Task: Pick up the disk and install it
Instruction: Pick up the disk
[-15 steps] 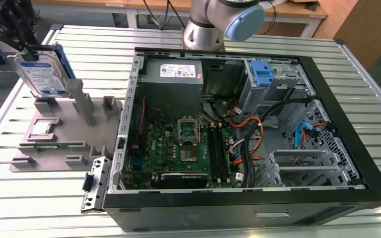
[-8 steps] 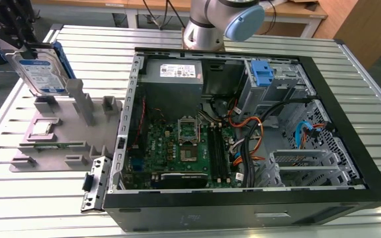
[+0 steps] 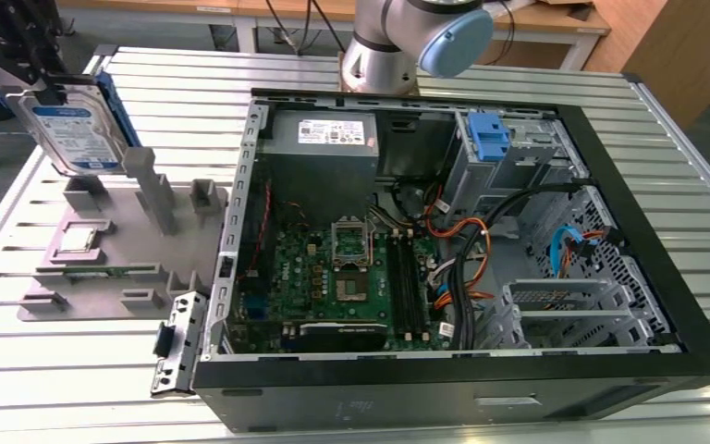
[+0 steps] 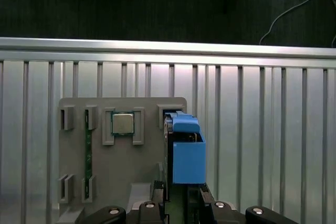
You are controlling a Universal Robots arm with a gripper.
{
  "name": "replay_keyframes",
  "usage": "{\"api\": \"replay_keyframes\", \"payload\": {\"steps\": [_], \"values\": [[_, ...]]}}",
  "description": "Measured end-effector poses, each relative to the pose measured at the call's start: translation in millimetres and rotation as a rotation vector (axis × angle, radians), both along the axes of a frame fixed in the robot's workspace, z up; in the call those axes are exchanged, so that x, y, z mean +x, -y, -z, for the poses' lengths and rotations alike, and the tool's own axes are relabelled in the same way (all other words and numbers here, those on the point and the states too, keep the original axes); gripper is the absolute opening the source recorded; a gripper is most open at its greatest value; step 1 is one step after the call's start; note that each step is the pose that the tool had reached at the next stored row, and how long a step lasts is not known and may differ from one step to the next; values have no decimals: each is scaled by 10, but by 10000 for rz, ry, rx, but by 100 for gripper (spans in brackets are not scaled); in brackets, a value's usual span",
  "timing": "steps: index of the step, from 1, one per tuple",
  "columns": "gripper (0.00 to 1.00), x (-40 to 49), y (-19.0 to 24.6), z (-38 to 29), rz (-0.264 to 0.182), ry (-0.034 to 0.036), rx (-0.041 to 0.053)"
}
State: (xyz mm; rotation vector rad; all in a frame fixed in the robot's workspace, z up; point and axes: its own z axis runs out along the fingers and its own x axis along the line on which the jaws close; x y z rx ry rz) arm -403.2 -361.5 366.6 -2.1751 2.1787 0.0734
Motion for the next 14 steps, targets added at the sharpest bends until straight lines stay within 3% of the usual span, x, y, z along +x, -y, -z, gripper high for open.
{"api": "replay_keyframes", "payload": {"steps": [14], "values": [[35, 0, 0, -295, 0, 0, 0]]}}
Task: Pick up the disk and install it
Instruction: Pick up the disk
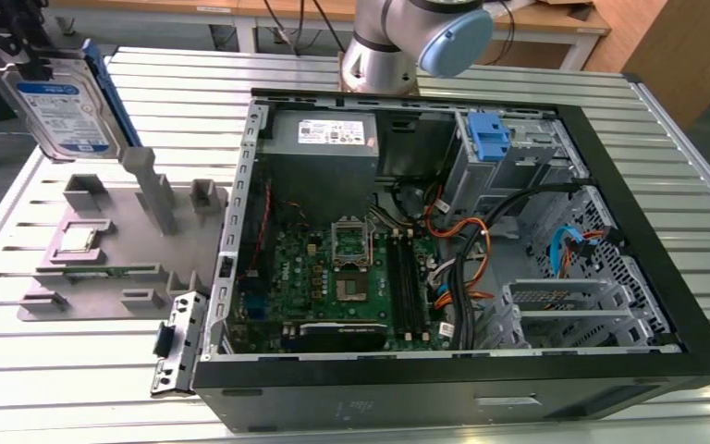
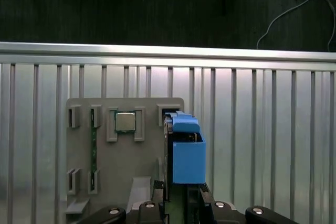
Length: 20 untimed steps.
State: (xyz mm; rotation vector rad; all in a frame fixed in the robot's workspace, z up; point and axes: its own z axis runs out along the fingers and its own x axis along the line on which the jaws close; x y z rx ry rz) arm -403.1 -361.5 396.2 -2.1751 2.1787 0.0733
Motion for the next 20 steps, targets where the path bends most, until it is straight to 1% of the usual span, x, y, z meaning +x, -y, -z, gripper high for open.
{"api": "replay_keyframes", "payload": {"steps": [10, 14, 15, 20], "values": [[35, 0, 0, -171, 0, 0, 0], [35, 0, 0, -249, 0, -1, 0], [35, 0, 0, -262, 0, 0, 0], [35, 0, 0, -265, 0, 0, 0]]}}
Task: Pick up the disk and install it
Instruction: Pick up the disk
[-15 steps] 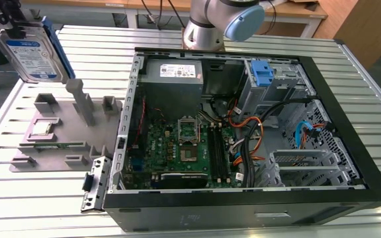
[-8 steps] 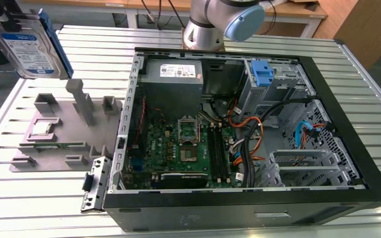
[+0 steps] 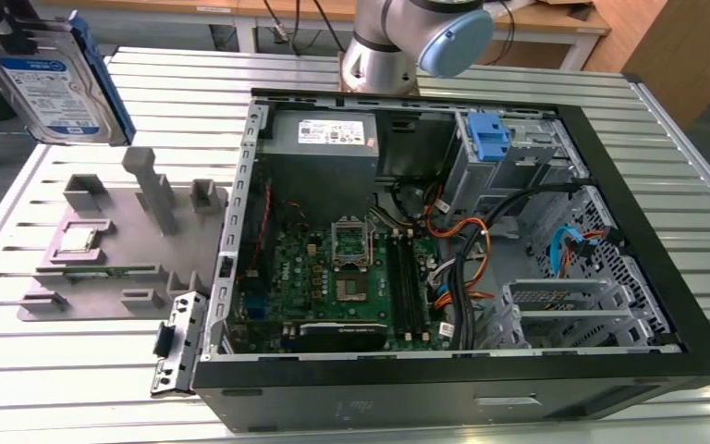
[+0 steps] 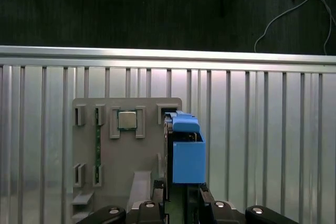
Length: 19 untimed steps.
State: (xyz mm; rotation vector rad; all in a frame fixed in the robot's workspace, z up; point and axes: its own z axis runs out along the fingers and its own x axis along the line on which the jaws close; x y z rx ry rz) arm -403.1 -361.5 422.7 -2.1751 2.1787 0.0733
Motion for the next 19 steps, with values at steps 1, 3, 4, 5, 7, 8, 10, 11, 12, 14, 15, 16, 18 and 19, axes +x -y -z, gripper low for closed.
{"api": "replay_keyframes", "payload": {"steps": [1, 3, 4, 5, 7, 8, 10, 11, 12, 14, 15, 16, 18, 19], "values": [[35, 0, 0, -2, -1, -1, 0], [35, 1, 0, -32, -1, -4, -3], [35, 0, 0, -54, 0, -2, -1], [35, 0, 0, -76, 0, 0, 0], [35, 0, 0, -121, 0, 0, -1], [35, 0, 0, -147, 0, -1, -1], [35, 0, 0, -202, -1, 0, 0], [35, 0, 0, -230, 0, 0, -1], [35, 0, 0, -256, 0, 0, 0], [35, 0, 0, -302, -1, 1, 0], [35, 0, 0, -321, 0, 1, 0], [35, 0, 0, -339, 0, 0, -1], [35, 0, 0, -358, 0, -1, -1], [35, 0, 0, -357, -1, 1, 0]]}}
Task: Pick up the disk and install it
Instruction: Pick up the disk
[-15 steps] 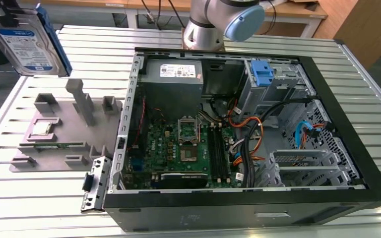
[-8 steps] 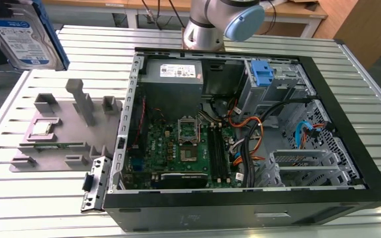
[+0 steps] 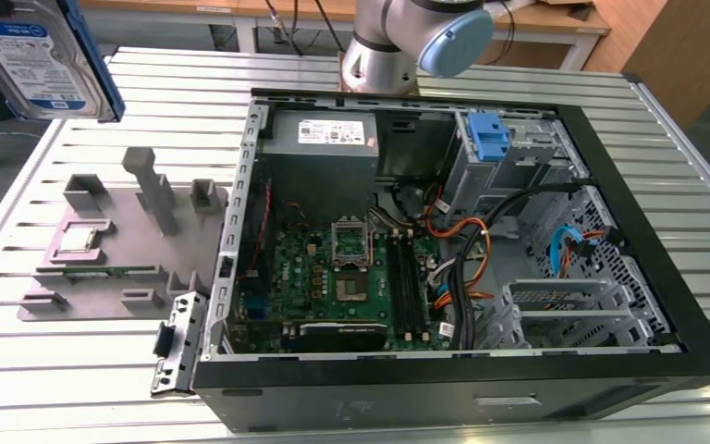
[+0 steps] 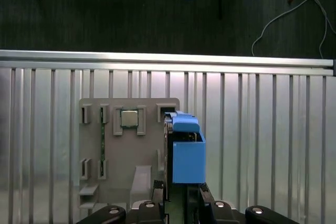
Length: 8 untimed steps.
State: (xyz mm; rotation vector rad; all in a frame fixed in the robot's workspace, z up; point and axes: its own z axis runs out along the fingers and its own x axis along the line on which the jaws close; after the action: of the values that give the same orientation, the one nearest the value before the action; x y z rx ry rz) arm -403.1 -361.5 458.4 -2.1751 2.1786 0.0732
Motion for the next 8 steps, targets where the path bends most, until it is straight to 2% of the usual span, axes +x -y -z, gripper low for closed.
{"api": "replay_keyframes", "payload": {"steps": [5, 8], "values": [[35, 0, 0, -5, 0, -1, -1], [35, 0, 0, -38, 0, -2, -1]]}}
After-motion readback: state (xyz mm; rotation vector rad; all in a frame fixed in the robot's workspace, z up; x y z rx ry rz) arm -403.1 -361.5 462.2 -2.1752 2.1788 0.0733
